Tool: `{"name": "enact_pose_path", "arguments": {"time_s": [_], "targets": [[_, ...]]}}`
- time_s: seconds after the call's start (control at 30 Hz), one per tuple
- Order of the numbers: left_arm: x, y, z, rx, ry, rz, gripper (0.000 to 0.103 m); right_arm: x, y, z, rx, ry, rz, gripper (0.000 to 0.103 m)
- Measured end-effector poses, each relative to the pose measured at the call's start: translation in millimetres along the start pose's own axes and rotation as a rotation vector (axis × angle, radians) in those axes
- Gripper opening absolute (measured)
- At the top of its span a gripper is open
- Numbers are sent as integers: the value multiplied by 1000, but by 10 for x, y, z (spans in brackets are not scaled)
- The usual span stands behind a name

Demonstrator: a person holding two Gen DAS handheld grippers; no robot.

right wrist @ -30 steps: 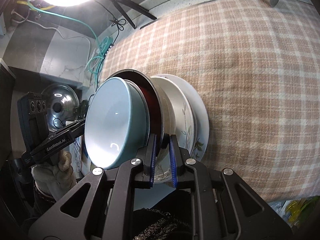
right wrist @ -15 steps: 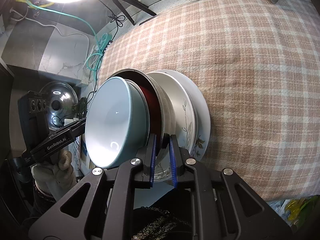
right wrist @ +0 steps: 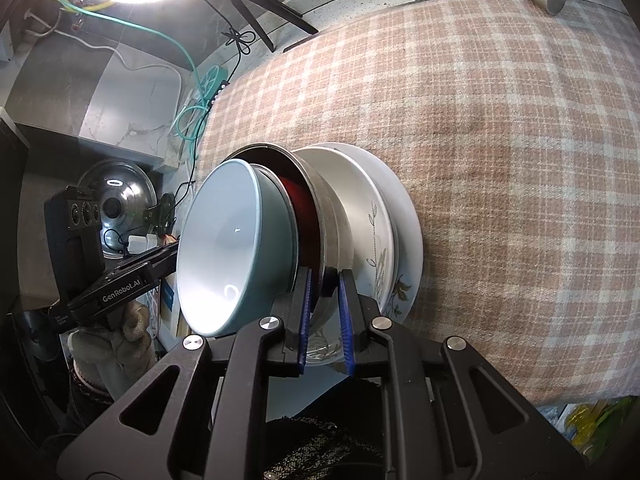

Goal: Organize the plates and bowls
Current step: 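Lower the bowl stack onto the flowered plate stack with both tools, then open both tools and pull them back from the stack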

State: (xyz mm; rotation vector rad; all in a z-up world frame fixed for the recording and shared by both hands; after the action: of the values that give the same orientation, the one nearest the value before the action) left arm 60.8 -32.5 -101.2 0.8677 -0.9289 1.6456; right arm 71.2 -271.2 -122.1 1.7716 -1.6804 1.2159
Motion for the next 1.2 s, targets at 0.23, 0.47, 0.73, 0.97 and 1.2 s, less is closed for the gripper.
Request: {"name": "enact_pose_path", "arguments": {"time_s": [0.23,0.47,0.73,0.97,1.2], "targets": [[-8,4,-17,6,5,3,8,-28,0,-26,9,12,-6,14],[7,-3,-13,4,9,12,8,-43,14,-29,23,25,-4,14],[7,-11,-13,2,10,11,8,-43,6,-34,28,28,-5,14],[40,-1,-23,-1,2,24,12,-43,-9,-53,54,43,-11,14],[143,18,-48,-2,4,47,16,67,-14,-67,89,63,11,14]]}}
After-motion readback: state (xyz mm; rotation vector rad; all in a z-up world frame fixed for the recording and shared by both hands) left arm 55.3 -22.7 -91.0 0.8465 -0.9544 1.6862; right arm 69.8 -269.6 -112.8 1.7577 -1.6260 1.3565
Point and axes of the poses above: each gripper's, at about its wrist camera, not at the fingertips, and x roughly against the way its jaws point, z to its right, y to its underside, the point moved 1 cm from there along -x, roughly the way its jaws point, and after that the axes turned 12 degrees about x, right-handed, at the moved point
